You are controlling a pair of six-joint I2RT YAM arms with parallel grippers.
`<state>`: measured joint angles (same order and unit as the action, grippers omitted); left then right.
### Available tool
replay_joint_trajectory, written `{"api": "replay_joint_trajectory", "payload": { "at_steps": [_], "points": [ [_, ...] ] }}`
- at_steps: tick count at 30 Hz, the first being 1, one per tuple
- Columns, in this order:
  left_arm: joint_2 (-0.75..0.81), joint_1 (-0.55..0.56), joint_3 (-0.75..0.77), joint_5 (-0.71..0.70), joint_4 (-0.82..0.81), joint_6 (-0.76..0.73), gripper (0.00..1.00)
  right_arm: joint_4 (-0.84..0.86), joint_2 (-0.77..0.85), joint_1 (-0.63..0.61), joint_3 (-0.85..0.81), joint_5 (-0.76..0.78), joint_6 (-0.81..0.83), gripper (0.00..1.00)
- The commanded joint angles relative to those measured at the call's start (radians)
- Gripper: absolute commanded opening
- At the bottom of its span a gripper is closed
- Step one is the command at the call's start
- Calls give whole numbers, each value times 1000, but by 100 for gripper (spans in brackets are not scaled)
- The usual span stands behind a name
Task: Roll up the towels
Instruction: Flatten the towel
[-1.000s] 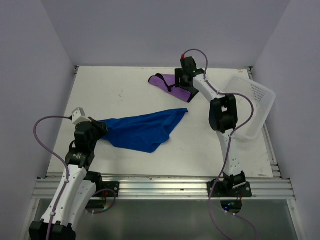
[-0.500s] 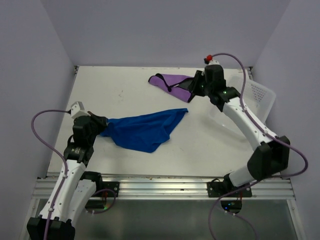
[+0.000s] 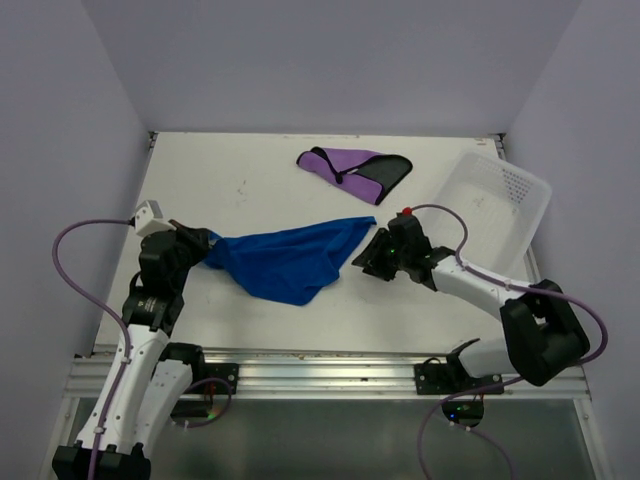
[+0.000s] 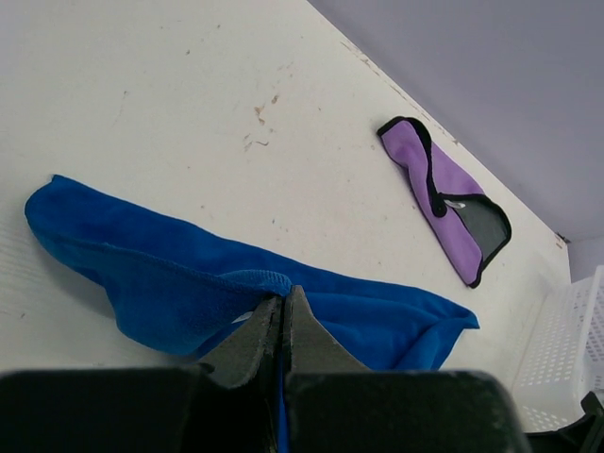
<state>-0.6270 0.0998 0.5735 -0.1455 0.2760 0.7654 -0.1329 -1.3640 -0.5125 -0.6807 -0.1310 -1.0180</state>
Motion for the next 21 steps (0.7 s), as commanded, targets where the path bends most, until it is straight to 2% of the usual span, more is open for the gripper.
{"api": "replay_joint_trajectory", "payload": {
  "at_steps": [1, 11, 17, 21],
  "points": [
    [13, 1, 29, -11, 5, -23, 0, 180, -35, -27, 71, -6, -157, 45],
    [15, 1, 28, -6, 3, -43, 0, 427, -204, -99, 159, -12, -393, 51],
    [21, 1, 19, -3, 3, -51, 0, 478, -250, -121, 167, 2, -470, 55],
    [20, 1, 14, 3, -4, -54, 0, 499, -256, -126, 171, 5, -491, 52]
  ]
}}
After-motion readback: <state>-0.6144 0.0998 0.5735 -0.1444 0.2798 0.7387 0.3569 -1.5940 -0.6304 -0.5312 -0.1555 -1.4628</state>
